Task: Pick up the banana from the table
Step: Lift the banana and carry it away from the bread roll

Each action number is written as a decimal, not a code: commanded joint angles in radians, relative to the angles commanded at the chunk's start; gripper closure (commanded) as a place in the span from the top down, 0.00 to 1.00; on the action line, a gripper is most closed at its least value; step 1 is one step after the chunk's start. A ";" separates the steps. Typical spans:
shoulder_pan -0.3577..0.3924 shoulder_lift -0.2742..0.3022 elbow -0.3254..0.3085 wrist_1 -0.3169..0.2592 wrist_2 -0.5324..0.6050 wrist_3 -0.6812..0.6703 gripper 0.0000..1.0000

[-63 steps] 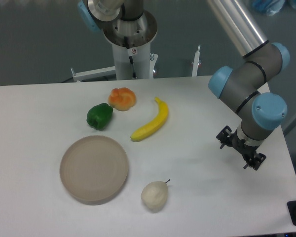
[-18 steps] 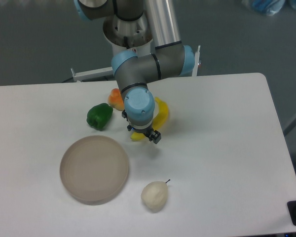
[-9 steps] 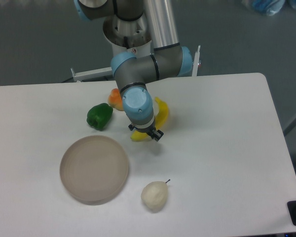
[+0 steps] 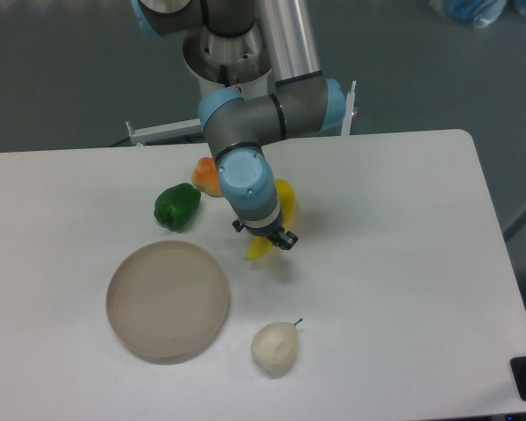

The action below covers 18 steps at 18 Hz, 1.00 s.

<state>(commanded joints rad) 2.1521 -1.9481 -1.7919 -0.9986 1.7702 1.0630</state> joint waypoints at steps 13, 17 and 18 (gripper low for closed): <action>0.242 -0.124 0.376 -0.133 -0.169 0.137 0.00; 0.252 -0.221 0.558 -0.320 -0.235 0.225 0.00; 0.253 -0.229 0.568 -0.322 -0.238 0.250 0.00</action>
<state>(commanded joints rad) 2.4053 -2.1766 -1.2242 -1.3207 1.5325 1.3128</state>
